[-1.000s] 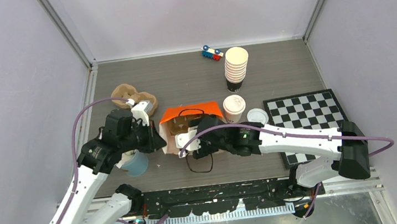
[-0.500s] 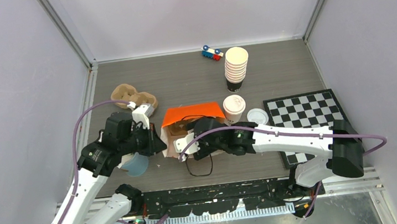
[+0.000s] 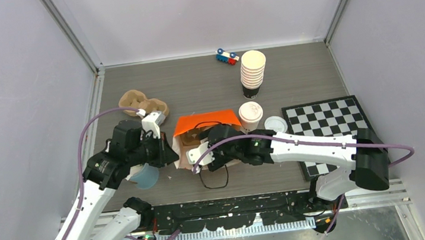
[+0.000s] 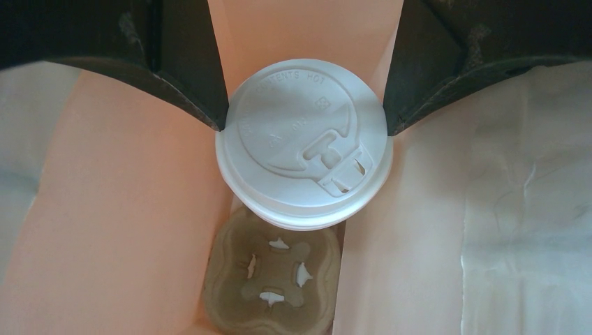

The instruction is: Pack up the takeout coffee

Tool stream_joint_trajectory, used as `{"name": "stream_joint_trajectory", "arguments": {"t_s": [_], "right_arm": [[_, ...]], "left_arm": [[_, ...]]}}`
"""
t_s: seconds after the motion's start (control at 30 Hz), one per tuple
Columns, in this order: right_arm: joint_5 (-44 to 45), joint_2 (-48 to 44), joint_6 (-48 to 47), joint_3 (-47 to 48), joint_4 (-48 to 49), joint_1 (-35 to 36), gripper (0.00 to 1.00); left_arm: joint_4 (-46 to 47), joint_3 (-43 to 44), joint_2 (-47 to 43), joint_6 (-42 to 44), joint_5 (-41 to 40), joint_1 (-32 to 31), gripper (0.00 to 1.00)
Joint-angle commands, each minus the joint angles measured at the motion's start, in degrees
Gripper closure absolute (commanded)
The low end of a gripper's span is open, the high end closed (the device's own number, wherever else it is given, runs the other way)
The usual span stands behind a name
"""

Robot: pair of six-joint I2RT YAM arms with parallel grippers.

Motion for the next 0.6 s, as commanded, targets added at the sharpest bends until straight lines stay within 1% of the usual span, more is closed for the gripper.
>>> {"name": "stream_joint_trajectory", "arguments": {"t_s": [0.0,0.17,0.3,0.57], "right_arm": [[-0.4,-1.4,-1.3,1.1,1.4,-0.1,0.27],[-1.5,-1.6,-1.0,2.8,0.4,-0.4,0.27],[-2.2,-0.8,-1.4,2.4,1.7,-1.0,0.27],[-0.9,0.9,-4.2,3.5,2.9,-3.4,0.27]], "left_arm": [[2.5,1.0,-0.4,1.0,1.9,0.3,1.0],[3.2,0.6,-0.4,1.2,2.3,0.3,1.0],[3.6,0.7,0.2,1.7,2.8,0.3,1.0],[3.1,0.8,0.2,2.2,3.1,0.3,1.0]]}}
